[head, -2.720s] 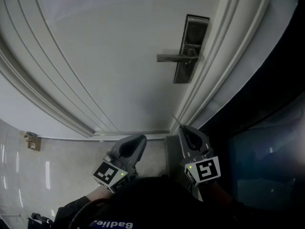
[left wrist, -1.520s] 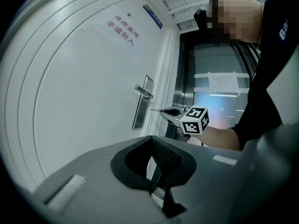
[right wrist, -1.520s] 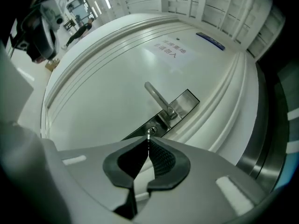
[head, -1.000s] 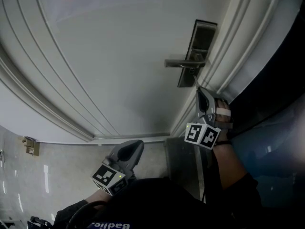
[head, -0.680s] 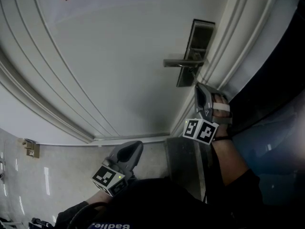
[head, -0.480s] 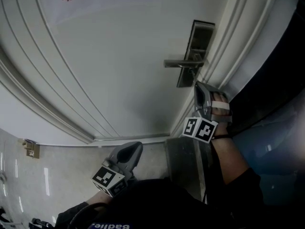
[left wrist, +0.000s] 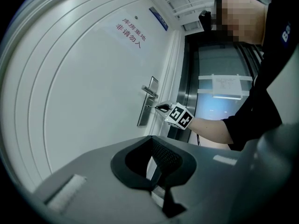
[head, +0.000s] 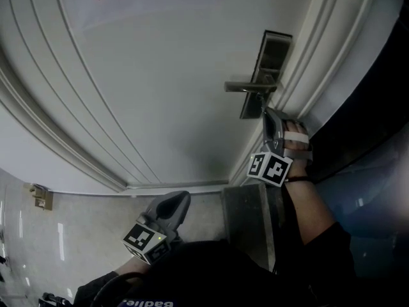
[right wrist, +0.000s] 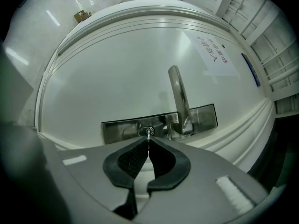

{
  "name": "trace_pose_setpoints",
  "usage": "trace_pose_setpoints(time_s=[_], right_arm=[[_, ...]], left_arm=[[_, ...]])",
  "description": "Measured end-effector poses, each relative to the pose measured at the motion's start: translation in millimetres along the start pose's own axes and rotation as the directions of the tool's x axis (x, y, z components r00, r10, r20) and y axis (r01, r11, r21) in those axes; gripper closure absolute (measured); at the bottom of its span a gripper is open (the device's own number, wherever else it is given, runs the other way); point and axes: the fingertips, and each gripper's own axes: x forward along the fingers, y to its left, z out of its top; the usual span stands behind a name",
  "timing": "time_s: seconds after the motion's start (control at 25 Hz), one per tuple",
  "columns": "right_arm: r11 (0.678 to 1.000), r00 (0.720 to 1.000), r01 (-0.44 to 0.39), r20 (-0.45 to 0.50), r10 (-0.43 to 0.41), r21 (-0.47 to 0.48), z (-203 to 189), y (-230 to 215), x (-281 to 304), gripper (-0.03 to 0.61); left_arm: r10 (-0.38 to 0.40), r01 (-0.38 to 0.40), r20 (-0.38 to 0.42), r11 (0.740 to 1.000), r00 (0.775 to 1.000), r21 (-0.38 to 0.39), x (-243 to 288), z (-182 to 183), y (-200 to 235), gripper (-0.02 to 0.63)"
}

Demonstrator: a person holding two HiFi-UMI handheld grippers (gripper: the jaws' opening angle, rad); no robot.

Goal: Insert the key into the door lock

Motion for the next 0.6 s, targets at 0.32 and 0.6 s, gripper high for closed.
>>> trace_pose_setpoints(time_s=[0.32, 0.6], right_arm=[[0.999, 1.000, -0.007, -0.004, 0.007, -0.040, 3.1, -0.9, 3.8, 0.568], [0.997, 1.000, -0.011, -0.012, 0.010, -0.077, 4.0, -0.6, 8.7, 0.566]], left_arm=[[0.004, -0.004, 0.005, 1.000, 1.000, -0.010, -3.1, -0.2, 1.1, 0.594], [0.004, -0.004, 0.012, 1.000, 1.000, -0.009, -3.9, -5.3, 4.3, 0.594]])
